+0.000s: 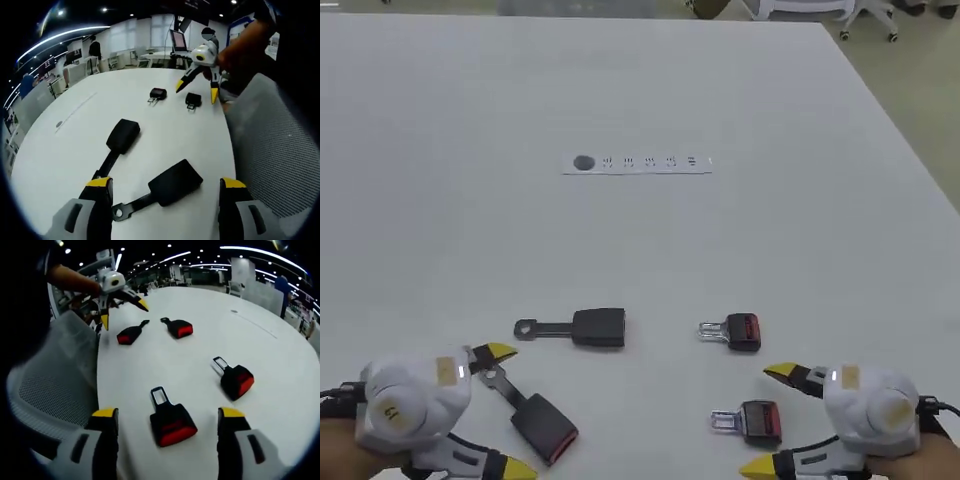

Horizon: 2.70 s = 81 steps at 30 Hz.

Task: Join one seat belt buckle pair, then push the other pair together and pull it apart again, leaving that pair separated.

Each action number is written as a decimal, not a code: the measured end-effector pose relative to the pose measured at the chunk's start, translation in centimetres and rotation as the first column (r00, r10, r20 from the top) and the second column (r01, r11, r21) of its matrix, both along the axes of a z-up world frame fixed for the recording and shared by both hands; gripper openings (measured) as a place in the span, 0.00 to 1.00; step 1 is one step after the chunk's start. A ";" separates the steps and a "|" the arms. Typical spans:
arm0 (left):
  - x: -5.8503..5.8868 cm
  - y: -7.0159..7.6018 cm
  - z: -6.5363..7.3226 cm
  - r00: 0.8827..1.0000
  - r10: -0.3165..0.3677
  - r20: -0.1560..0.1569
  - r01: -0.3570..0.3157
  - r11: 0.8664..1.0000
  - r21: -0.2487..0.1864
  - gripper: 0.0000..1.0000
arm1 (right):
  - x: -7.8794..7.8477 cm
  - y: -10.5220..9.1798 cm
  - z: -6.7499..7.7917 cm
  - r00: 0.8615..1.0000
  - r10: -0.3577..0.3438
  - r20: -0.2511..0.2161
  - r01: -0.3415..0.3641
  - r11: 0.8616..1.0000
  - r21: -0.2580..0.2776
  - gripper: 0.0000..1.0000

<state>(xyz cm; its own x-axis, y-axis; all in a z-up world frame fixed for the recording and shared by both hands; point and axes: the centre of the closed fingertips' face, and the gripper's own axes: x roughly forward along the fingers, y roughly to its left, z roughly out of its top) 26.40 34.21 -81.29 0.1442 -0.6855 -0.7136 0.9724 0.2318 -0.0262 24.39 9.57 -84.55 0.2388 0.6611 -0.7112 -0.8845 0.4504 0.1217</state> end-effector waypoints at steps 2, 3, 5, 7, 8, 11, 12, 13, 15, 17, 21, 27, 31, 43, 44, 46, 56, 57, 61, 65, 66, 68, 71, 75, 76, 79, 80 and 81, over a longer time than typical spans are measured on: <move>-0.1 -0.1 -0.5 1.000 -0.029 -0.010 0.029 1.000 0.006 0.88 | 0.0 0.1 -0.2 1.000 0.014 -0.008 -0.014 1.000 -0.006 0.81; -0.3 -0.2 -0.8 0.999 -0.052 -0.014 0.052 0.998 0.019 0.86 | -0.1 0.1 -0.3 1.000 0.020 -0.015 -0.020 1.000 -0.007 0.80; -0.4 -0.4 -1.4 0.996 -0.092 -0.007 0.092 0.995 0.036 0.84 | -0.1 0.0 -0.5 0.999 0.036 -0.021 -0.036 0.999 -0.013 0.79; -0.6 -0.6 -2.1 0.992 -0.124 -0.018 0.125 0.991 0.056 0.84 | -0.1 0.0 -0.7 0.999 0.046 -0.026 -0.046 0.999 -0.019 0.77; -0.6 -0.6 -2.4 0.990 -0.142 -0.014 0.143 0.988 0.065 0.83 | -0.2 0.1 -0.7 0.998 0.054 -0.034 -0.054 0.998 -0.017 0.76; -0.9 -0.9 -3.1 0.981 -0.193 -0.025 0.194 0.977 0.087 0.80 | -0.3 0.0 -0.8 0.997 0.074 -0.038 -0.075 0.997 -0.022 0.75; -1.1 -0.9 -3.4 0.974 -0.227 -0.022 0.228 0.968 0.101 0.79 | -0.4 0.1 -0.9 0.996 0.081 -0.047 -0.082 0.996 -0.020 0.74; -1.2 -0.9 -3.6 0.969 -0.245 -0.021 0.245 0.963 0.108 0.78 | -0.5 0.0 -1.0 0.995 0.087 -0.052 -0.088 0.996 -0.020 0.74; -1.3 -0.7 -4.2 0.961 -0.277 -0.023 0.277 0.952 0.129 0.76 | -0.8 -0.3 -1.3 0.992 0.103 -0.067 -0.106 0.994 -0.041 0.72; -1.3 -0.6 -4.7 0.950 -0.310 -0.016 0.309 0.940 0.143 0.72 | -0.4 -0.2 -1.3 0.992 0.109 -0.057 -0.112 0.993 -0.036 0.67; -1.5 -0.6 -4.9 0.928 -0.372 -0.014 0.370 0.918 0.142 0.65 | -0.3 -0.3 -1.2 0.991 0.119 -0.064 -0.122 0.992 -0.036 0.64; -0.9 -0.8 -4.9 0.940 -0.342 -0.012 0.341 0.930 0.136 0.55 | -0.3 -0.5 -1.3 0.988 0.143 -0.061 -0.145 0.988 -0.042 0.54; -0.9 -0.9 -4.6 0.950 -0.313 -0.008 0.311 0.940 0.138 0.47 | -0.3 -0.6 -1.3 0.987 0.154 -0.055 -0.157 0.986 -0.051 0.45; -0.5 -0.5 -4.4 0.998 -0.057 0.008 0.055 0.992 0.118 0.36 | 0.0 -0.8 -1.4 0.989 0.139 -0.041 -0.141 0.988 -0.062 0.36; -0.5 -0.5 -4.4 0.998 -0.058 0.010 0.056 0.991 0.118 0.36 | 0.0 -0.8 -1.3 0.989 0.143 -0.042 -0.145 0.987 -0.067 0.36; -0.4 -0.5 -4.4 0.998 -0.059 0.008 0.058 0.991 0.120 0.36 | 0.0 -0.8 -1.3 0.987 0.152 -0.044 -0.155 0.985 -0.072 0.36; -0.5 -0.5 -4.5 0.997 -0.079 0.004 0.077 0.987 0.138 0.36 | -0.1 -0.2 -1.3 0.984 0.175 -0.042 -0.178 0.981 -0.076 0.36; -0.4 -0.5 -4.5 0.997 -0.079 0.003 0.078 0.987 0.139 0.36 | -0.1 0.0 -1.3 0.983 0.177 -0.040 -0.180 0.981 -0.074 0.36; -0.5 -0.5 -4.6 0.996 -0.087 0.000 0.086 0.985 0.148 0.36 | 0.0 0.6 -1.3 0.982 0.183 -0.036 -0.185 0.980 -0.067 0.36; -0.5 -0.5 -4.6 0.996 -0.085 -0.001 0.085 0.986 0.145 0.36 | 0.1 1.2 -1.4 0.982 0.187 -0.032 -0.188 0.981 -0.056 0.36; -0.5 -0.5 -4.6 0.996 -0.084 -0.001 0.083 0.986 0.143 0.36 | 0.2 1.3 -1.4 0.982 0.186 -0.030 -0.187 0.981 -0.054 0.36; -0.5 -0.5 -4.6 0.997 -0.084 0.000 0.083 0.987 0.141 0.36 | 0.2 1.6 -1.4 0.982 0.187 -0.027 -0.188 0.981 -0.049 0.36; -0.5 -0.5 -4.6 0.997 -0.083 0.000 0.082 0.987 0.138 0.36 | 0.3 2.1 -1.4 0.982 0.188 -0.026 -0.189 0.981 -0.041 0.36; -0.4 -0.5 -4.6 0.997 -0.083 0.000 0.082 0.987 0.138 0.35 | 0.5 2.8 -1.3 0.980 0.200 -0.022 -0.200 0.979 -0.033 0.36; -0.4 -0.5 -4.6 0.997 -0.083 0.000 0.083 0.987 0.139 0.35 | 0.7 3.1 -1.4 0.979 0.205 -0.019 -0.205 0.978 -0.031 0.36; -0.4 -0.5 -4.6 0.997 -0.082 -0.001 0.082 0.987 0.142 0.35 | 0.8 3.7 -1.4 0.977 0.211 -0.019 -0.212 0.977 -0.028 0.36; -0.4 -0.5 -4.6 0.997 -0.082 -0.002 0.082 0.986 0.144 0.35 | 0.8 3.8 -1.4 0.977 0.212 -0.020 -0.212 0.977 -0.027 0.36; -0.4 -0.5 -4.7 0.997 -0.083 -0.002 0.082 0.986 0.145 0.35 | 0.8 4.2 -1.4 0.977 0.214 -0.019 -0.215 0.976 -0.023 0.36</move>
